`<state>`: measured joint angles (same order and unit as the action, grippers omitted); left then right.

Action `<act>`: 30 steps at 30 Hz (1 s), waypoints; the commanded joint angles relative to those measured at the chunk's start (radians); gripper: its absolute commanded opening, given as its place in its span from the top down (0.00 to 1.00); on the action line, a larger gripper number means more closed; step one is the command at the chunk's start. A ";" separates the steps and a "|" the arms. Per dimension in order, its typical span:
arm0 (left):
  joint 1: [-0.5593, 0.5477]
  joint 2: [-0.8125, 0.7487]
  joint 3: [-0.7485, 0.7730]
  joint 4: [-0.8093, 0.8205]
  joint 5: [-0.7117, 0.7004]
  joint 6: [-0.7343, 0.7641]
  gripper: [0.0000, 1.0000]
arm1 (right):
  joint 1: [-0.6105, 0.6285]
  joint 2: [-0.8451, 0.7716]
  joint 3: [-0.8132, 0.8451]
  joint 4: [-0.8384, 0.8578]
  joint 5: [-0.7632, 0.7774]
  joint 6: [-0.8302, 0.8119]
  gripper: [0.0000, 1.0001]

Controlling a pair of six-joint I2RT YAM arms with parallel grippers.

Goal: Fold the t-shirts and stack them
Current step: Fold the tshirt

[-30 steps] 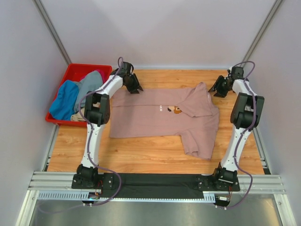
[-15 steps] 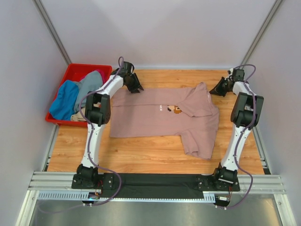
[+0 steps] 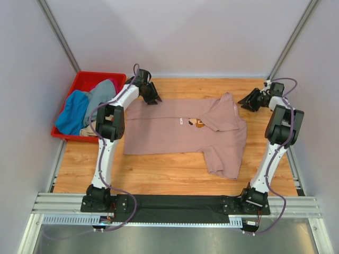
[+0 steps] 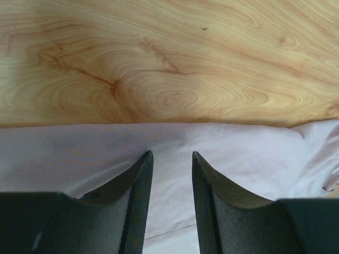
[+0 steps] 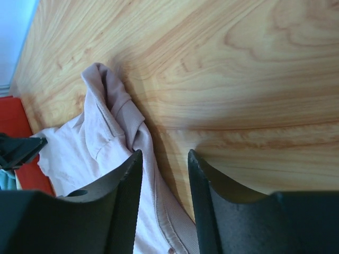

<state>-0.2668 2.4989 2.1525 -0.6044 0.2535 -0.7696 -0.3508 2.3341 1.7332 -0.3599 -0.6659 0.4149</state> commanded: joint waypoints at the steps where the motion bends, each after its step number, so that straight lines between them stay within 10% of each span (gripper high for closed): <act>1: 0.001 0.043 -0.013 -0.028 -0.025 0.030 0.57 | 0.001 0.010 0.025 0.027 -0.084 -0.007 0.58; 22: 0.001 0.049 -0.005 -0.020 -0.016 0.027 0.57 | 0.041 0.057 0.072 -0.086 -0.044 -0.060 0.66; 27: 0.001 0.049 -0.002 -0.031 -0.025 0.023 0.57 | 0.039 0.033 0.049 -0.096 0.044 -0.054 0.99; 30: 0.001 0.057 0.013 -0.066 -0.046 0.016 0.57 | 0.030 -0.007 -0.010 -0.062 0.190 -0.003 1.00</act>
<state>-0.2665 2.5004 2.1532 -0.6048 0.2588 -0.7616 -0.3145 2.3688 1.7729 -0.4282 -0.6571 0.3889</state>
